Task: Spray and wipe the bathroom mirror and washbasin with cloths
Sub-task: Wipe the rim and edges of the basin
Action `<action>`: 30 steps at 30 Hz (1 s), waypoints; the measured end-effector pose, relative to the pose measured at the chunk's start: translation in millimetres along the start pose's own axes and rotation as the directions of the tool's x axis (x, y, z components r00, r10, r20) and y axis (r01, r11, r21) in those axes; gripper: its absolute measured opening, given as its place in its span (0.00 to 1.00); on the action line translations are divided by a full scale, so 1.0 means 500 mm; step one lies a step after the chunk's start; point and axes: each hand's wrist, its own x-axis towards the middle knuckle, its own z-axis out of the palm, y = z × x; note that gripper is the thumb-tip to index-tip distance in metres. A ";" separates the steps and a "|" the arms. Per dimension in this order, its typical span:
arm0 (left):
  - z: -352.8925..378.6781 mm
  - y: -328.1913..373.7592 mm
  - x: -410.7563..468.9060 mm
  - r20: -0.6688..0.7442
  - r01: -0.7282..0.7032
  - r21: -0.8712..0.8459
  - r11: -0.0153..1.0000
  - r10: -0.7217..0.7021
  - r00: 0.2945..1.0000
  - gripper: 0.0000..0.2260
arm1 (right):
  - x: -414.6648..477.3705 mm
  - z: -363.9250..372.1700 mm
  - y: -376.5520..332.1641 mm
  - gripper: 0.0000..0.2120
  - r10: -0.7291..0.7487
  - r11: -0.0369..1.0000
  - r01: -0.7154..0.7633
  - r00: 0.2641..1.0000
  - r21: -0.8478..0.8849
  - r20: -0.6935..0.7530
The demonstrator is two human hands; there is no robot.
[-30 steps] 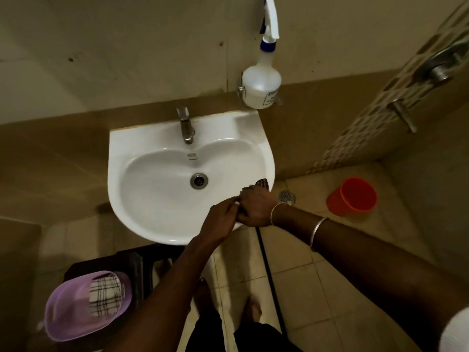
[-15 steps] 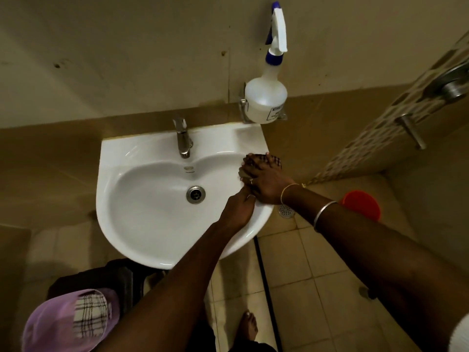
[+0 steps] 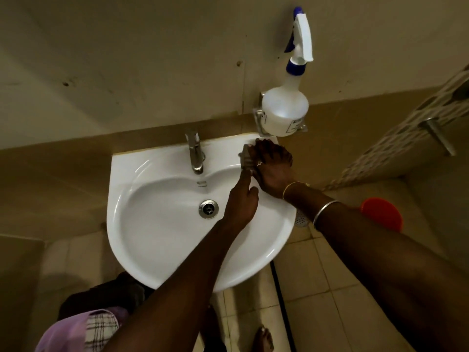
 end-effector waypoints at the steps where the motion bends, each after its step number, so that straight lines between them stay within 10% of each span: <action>1: -0.011 -0.003 0.001 -0.033 -0.016 -0.003 1.000 0.016 0.999 0.28 | 0.007 0.003 -0.014 0.33 0.020 1.000 -0.019 0.999 0.024 -0.041; 7: -0.075 -0.047 -0.012 -0.108 0.050 -0.101 0.994 -0.061 0.992 0.24 | 0.101 0.020 -0.126 0.30 0.364 0.921 -0.342 0.927 0.188 -0.095; 17: -0.147 -0.167 -0.095 -0.198 0.165 -0.235 0.958 -0.213 0.957 0.20 | 0.124 0.041 -0.220 0.26 0.061 0.981 -0.016 0.971 0.194 -0.230; 20: -0.165 -0.182 -0.111 -0.195 0.192 -0.234 0.953 -0.240 0.951 0.20 | 0.131 0.046 -0.229 0.24 0.177 0.973 -0.133 0.955 0.190 -0.238; 27: -0.199 -0.218 -0.124 -0.210 0.202 -0.278 0.939 -0.265 0.941 0.21 | 0.155 0.022 -0.286 0.15 0.555 0.695 -0.306 0.803 0.651 -0.216; 30: -0.210 -0.213 -0.130 -0.207 0.173 -0.288 0.942 -0.238 0.949 0.21 | 0.154 -0.006 -0.276 0.14 0.683 0.389 -0.299 0.728 0.871 -0.055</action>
